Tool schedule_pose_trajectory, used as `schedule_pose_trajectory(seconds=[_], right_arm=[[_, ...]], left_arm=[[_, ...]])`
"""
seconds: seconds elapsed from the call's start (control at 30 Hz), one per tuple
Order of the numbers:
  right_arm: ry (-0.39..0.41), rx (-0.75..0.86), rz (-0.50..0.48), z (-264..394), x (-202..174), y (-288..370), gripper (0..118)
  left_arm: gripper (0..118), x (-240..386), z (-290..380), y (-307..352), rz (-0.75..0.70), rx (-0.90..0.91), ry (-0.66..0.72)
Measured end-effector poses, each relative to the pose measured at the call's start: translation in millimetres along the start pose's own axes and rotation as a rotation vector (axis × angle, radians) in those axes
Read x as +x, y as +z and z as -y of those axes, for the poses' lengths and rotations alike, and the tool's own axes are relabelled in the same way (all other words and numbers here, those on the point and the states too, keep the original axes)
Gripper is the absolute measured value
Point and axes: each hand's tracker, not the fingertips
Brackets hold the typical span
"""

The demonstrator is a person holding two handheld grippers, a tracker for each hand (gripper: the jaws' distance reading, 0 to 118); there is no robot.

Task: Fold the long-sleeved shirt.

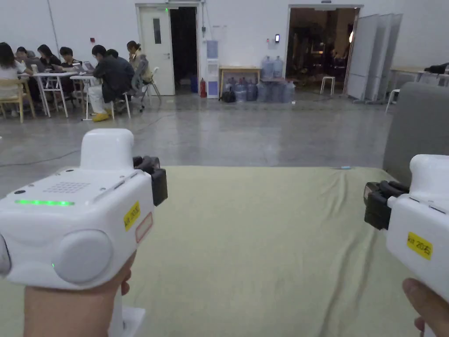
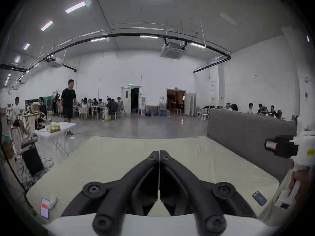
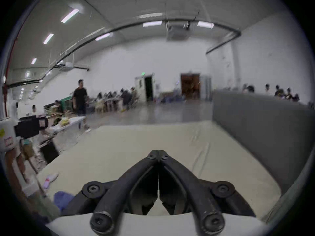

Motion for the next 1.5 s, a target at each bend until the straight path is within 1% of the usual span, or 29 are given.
schedule_pose_trajectory(seconds=[0.07, 0.23, 0.37, 0.5, 0.67, 0.87, 0.9, 0.93, 0.97, 1.0, 1.03, 1.07, 1.1, 1.13, 1.2, 1.3, 1.37, 1.4, 1.5], right_arm=[[0.023, 0.015, 0.033, -2.2, 0.3, 6.4, 0], [0.073, -0.005, 0.046, 11.0, -4.6, 9.8, 0], [0.046, -0.038, 0.019, 15.7, -3.0, 8.2, 0], [0.056, -0.051, 0.010, 14.8, -7.2, 13.5, 0], [0.033, -0.067, -0.001, 13.7, -6.4, 14.9, 0], [0.026, -0.070, -0.009, 10.9, -5.2, 20.6, 0], [0.022, -0.068, -0.012, 10.1, -4.9, 21.5, 7], [0.020, -0.068, -0.017, 8.6, -4.5, 22.3, 41], [0.021, -0.072, -0.018, 6.5, -4.8, 21.9, 78], [0.019, -0.081, -0.026, 5.5, -5.8, 20.2, 112], [0.026, -0.108, -0.026, 3.8, -7.0, 16.8, 118], [0.026, -0.096, -0.036, 3.0, -6.4, 23.7, 118], [0.008, -0.079, -0.041, -2.6, -5.2, 26.4, 118], [-0.007, -0.072, -0.072, -4.8, -5.0, 27.7, 118], [-0.011, -0.085, -0.102, -10.4, -5.1, 32.8, 118], [-0.019, -0.100, -0.105, -5.0, -10.4, 26.5, 118], [-0.003, -0.129, -0.031, -5.6, -17.5, 25.2, 118], [0.018, -0.130, -0.092, -2.1, -22.7, 18.4, 118], [0.038, -0.128, -0.093, 0.2, -30.8, 18.2, 118]], left_arm=[[0, 16.5, 4.3, 4.7, -0.013, 0.010, -0.011], [0, 47.5, 12.9, 7.1, -0.040, -0.005, 0.000], [0, 59.4, 15.9, 11.9, -0.042, -0.025, -0.004], [0, 64.8, 13.8, 16.9, -0.048, -0.038, -0.011], [0, 66.8, 11.8, 21.1, -0.049, -0.046, -0.006], [0, 70.2, 10.7, 27.3, -0.045, -0.048, -0.002], [0, 69.0, 10.3, 29.3, -0.038, -0.046, 0.004], [13, 69.2, 9.8, 30.1, -0.027, -0.038, 0.013], [50, 69.5, 9.2, 30.4, -0.020, -0.033, 0.018], [99, 69.5, 8.4, 30.6, -0.023, -0.030, 0.023], [116, 68.5, 7.6, 29.3, -0.031, -0.041, 0.026], [117, 68.4, 7.9, 26.5, -0.043, -0.064, 0.026], [118, 61.7, 4.3, 35.8, -0.087, -0.020, 0.037], [118, 61.0, 1.0, 36.0, -0.059, -0.020, 0.022], [118, 58.9, 3.5, 39.2, -0.055, -0.022, 0.017], [118, 61.0, 7.3, 35.9, -0.045, -0.040, 0.033], [118, 61.0, 8.5, 35.0, -0.042, -0.048, 0.037], [118, 61.0, 8.9, 35.1, -0.042, -0.050, 0.036], [118, 62.4, 9.6, 35.0, -0.049, -0.052, 0.026]])
